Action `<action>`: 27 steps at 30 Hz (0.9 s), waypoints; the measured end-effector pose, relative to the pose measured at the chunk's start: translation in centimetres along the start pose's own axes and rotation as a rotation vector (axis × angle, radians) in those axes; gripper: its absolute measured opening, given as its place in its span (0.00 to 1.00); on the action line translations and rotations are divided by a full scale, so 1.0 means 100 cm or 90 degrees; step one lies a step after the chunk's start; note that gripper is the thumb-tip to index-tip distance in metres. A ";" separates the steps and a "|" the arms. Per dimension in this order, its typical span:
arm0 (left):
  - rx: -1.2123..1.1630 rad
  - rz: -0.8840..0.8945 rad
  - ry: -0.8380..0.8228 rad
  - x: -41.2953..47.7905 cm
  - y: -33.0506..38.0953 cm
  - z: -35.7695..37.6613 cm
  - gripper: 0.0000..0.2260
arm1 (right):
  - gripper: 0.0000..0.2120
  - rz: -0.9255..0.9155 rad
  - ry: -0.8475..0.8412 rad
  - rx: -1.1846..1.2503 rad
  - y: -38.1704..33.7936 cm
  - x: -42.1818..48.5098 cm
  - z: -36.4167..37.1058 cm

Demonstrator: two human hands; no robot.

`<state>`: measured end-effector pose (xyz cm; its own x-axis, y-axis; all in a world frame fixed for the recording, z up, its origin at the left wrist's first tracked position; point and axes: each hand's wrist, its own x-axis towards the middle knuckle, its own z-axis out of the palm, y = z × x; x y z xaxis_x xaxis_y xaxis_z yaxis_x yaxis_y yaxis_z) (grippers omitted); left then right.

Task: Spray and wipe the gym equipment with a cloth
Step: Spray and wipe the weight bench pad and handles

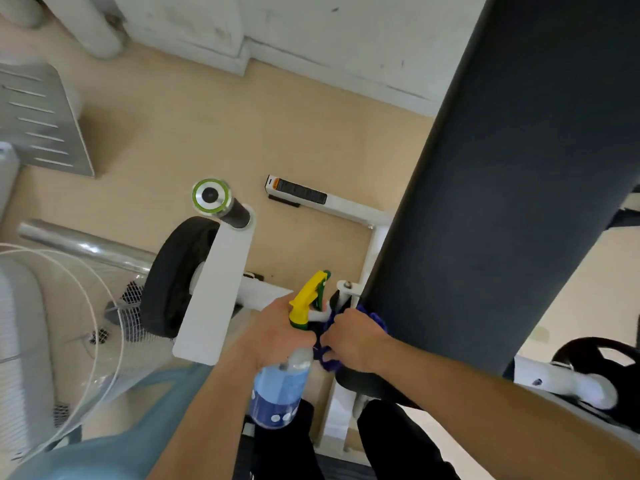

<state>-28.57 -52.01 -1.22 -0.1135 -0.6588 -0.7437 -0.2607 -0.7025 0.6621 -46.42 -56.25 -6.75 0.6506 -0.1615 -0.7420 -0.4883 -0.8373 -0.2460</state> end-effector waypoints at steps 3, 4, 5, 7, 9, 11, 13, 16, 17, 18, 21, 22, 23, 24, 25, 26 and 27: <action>0.001 0.014 0.011 0.008 0.025 0.005 0.17 | 0.16 -0.011 0.101 0.180 0.018 -0.031 -0.034; 0.002 0.026 0.019 0.011 0.038 0.009 0.18 | 0.15 0.009 0.153 0.229 0.029 -0.048 -0.045; -0.004 0.037 0.031 0.014 0.051 0.011 0.19 | 0.15 0.035 0.195 0.276 0.043 -0.065 -0.054; -0.025 0.062 0.044 0.018 0.076 0.015 0.20 | 0.14 0.100 0.256 0.363 0.074 -0.100 -0.069; -0.013 0.079 0.046 0.020 0.110 0.025 0.21 | 0.13 0.190 0.337 0.469 0.110 -0.139 -0.074; 0.009 0.084 0.059 0.024 0.138 0.032 0.21 | 0.13 0.265 0.423 0.570 0.141 -0.170 -0.075; 0.025 0.095 0.068 0.026 0.168 0.042 0.21 | 0.13 0.320 0.519 0.641 0.168 -0.201 -0.074; 0.023 0.107 0.099 0.029 0.217 0.064 0.22 | 0.17 0.397 0.656 0.739 0.202 -0.248 -0.072; 0.022 0.109 0.121 0.031 0.230 0.070 0.21 | 0.18 0.416 0.688 0.763 0.209 -0.258 -0.071; 0.024 0.115 0.144 0.032 0.245 0.079 0.21 | 0.19 0.437 0.722 0.789 0.218 -0.270 -0.068; 0.019 0.125 0.201 0.035 0.289 0.107 0.22 | 0.20 0.504 0.808 0.897 0.239 -0.300 -0.061; 0.018 0.126 0.215 0.036 0.304 0.115 0.22 | 0.19 0.525 0.830 0.921 0.247 -0.309 -0.058; 0.016 0.125 0.228 0.038 0.318 0.122 0.23 | 0.18 0.541 0.846 0.939 0.253 -0.317 -0.056; 0.015 0.123 0.239 0.041 0.332 0.128 0.22 | 0.18 0.553 0.859 0.954 0.260 -0.325 -0.054; 0.014 0.122 0.245 0.045 0.346 0.133 0.21 | 0.18 0.560 0.870 0.968 0.267 -0.332 -0.053; 0.012 0.122 0.255 0.049 0.359 0.136 0.20 | 0.18 0.564 0.880 0.979 0.274 -0.338 -0.053; 0.010 0.124 0.269 0.054 0.375 0.139 0.18 | 0.18 0.562 0.889 0.987 0.282 -0.345 -0.055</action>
<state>-52.28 -78.18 18.32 0.2380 -0.8324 -0.5005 -0.2886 -0.5527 0.7819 -79.49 -77.17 15.32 -0.3795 -0.8695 -0.3162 -0.2710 0.4313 -0.8606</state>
